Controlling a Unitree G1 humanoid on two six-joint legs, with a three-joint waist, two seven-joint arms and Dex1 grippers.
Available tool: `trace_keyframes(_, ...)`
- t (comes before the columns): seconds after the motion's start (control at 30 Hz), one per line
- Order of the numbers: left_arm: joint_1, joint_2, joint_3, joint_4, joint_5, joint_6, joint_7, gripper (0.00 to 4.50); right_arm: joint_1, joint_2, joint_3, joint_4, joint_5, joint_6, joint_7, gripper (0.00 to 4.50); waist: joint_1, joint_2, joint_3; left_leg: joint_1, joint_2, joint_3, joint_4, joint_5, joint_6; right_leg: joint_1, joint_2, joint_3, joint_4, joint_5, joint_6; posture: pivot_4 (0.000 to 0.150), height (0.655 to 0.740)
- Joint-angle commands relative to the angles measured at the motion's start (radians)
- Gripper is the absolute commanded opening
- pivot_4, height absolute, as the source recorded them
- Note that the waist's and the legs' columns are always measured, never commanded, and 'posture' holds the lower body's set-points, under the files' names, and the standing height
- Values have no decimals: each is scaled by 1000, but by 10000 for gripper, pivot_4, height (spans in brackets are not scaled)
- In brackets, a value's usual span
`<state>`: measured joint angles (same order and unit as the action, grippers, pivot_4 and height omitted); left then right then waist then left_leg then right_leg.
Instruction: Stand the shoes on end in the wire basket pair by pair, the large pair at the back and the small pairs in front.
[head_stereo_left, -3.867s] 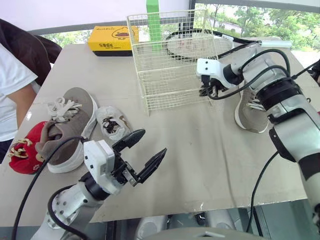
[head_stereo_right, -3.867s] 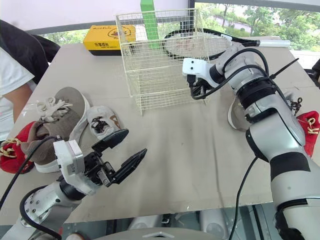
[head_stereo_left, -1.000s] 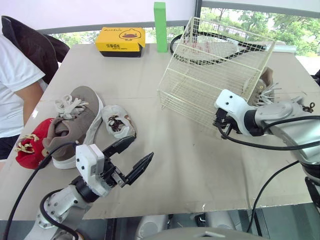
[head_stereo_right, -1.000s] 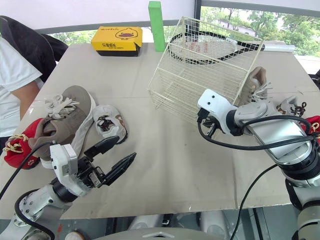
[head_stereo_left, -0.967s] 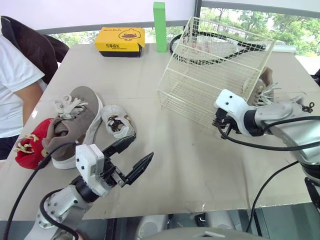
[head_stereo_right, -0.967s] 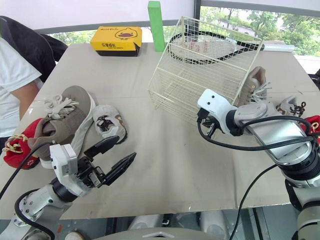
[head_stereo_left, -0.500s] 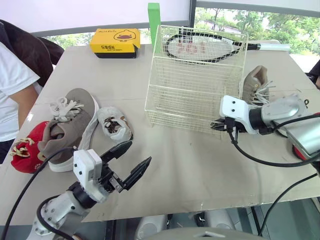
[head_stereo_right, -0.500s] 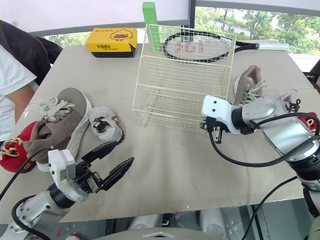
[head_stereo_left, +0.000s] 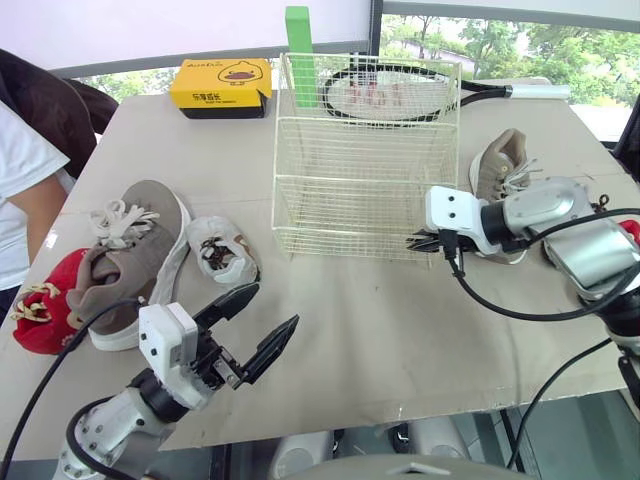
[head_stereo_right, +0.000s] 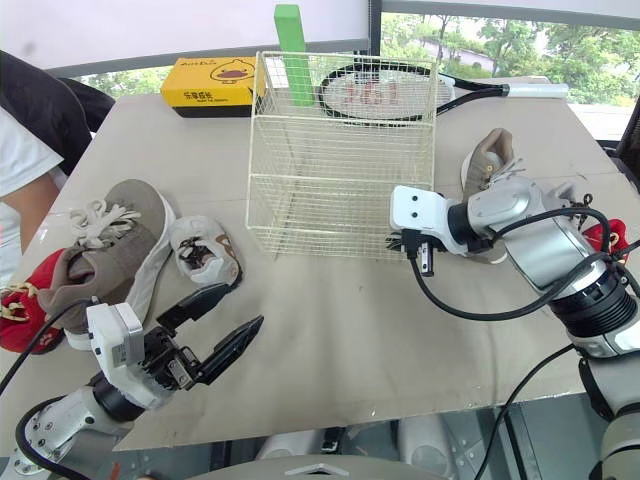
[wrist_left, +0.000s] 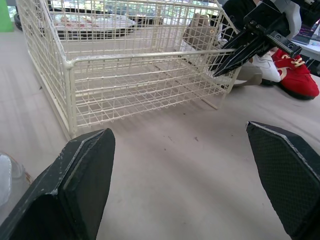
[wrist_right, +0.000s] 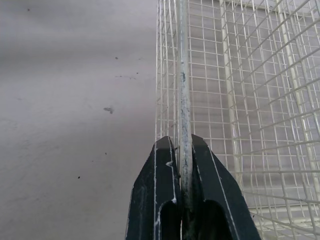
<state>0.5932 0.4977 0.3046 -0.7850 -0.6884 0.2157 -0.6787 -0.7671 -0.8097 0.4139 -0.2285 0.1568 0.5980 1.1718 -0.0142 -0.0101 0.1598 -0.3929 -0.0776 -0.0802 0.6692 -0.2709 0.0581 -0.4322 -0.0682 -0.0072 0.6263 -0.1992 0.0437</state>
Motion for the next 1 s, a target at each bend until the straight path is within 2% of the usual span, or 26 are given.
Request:
trace_keyframes(0.03, 4, 1, 7, -45, 4, -21, 0, 45000, 5, 24, -15, -22, 7, -35, 14, 451, 0, 0, 0, 0, 0, 0, 0, 0, 0, 0, 0, 0, 0, 0, 0, 1500, 7400)
trace_keyframes(0.1, 3, 1, 11, -44, 2, -21, 3, 45000, 9, 49, -68, -18, 52, -39, 9, 451, 0, 0, 0, 0, 0, 0, 0, 0, 0, 0, 0, 0, 0, 0, 0, 1500, 7400)
trace_keyframes(0.13, 3, 2, 12, -44, 1, -20, 4, 45000, 14, 56, -96, -23, 71, -51, 10, 5659, 0, 0, 0, 0, 0, 0, 0, 0, 0, 0, 0, 0, 0, 0, 0, 1500, 7400)
trace_keyframes(0.2, 2, 3, 15, -44, -3, -18, 9, 45000, 28, 72, -139, -29, 79, -82, -12, 11997, 2, 2, 1, 0, 0, 0, 0, 0, 0, 0, 0, 0, 0, 0, 0, 1500, 7400)
trace_keyframes(0.3, 1, 1, 25, -44, -11, -16, 17, 45000, 38, 106, -217, -56, 130, -77, -53, 25590, 3, 3, 2, -1, 0, 0, -1, 0, 0, -1, 0, 0, 0, 0, 0, 1500, 7400)
trace_keyframes(0.33, 2, -1, 31, -42, -14, -17, 19, 45000, 39, 115, -238, -68, 145, -71, -64, 28642, 7, 4, 3, -1, 0, 0, -1, 0, 0, -1, 0, 0, 0, 0, 1, 1500, 7400)
trace_keyframes(0.37, 4, -4, 39, -41, -19, -18, 24, 45000, 41, 125, -263, -88, 174, -58, -72, 35383, 9, 4, 3, -1, 0, 0, -1, 0, 0, -1, 0, 0, 0, 0, 1, 1500, 7400)
trace_keyframes(0.47, 11, -37, 96, -26, -75, -18, 72, 45000, 46, 166, -338, -166, 270, -6, -120, 44827, 15, 4, 3, -2, 0, 0, -1, 0, 0, -1, 0, 0, 0, 0, 0, 1500, 7400)
trace_keyframes(0.57, 13, -71, 196, -10, -148, -13, 147, 45000, 76, 210, -381, -239, 387, 35, -139, 44827, 23, 3, 2, -2, 0, -1, -1, 0, 0, -1, 0, -1, 0, 0, 0, 1500, 7400)
trace_keyframes(0.7, 48, -88, 384, 39, -205, -13, 230, 45000, 163, 295, -383, -301, 423, -53, -182, 44827, 28, 3, 2, -2, 0, -1, -1, 0, 0, -1, 0, -1, 0, 0, 0, 1500, 7400)
trace_keyframes(0.83, 123, -62, 547, 104, -251, 1, 209, 45000, 204, 331, -355, -303, 433, -63, -207, 44827, 27, 3, 2, -2, 0, -1, 0, 1, -1, -1, 0, -1, 0, 0, 0, 1500, 7400)
trace_keyframes(1.0, 180, -27, 643, 166, -255, 43, 210, 45000, 217, 338, -343, -297, 437, -77, -210, 44827, 29, 3, 2, -1, 0, -1, 0, 0, 0, -1, 0, -2, 0, -2, -2, 1500, 7400)
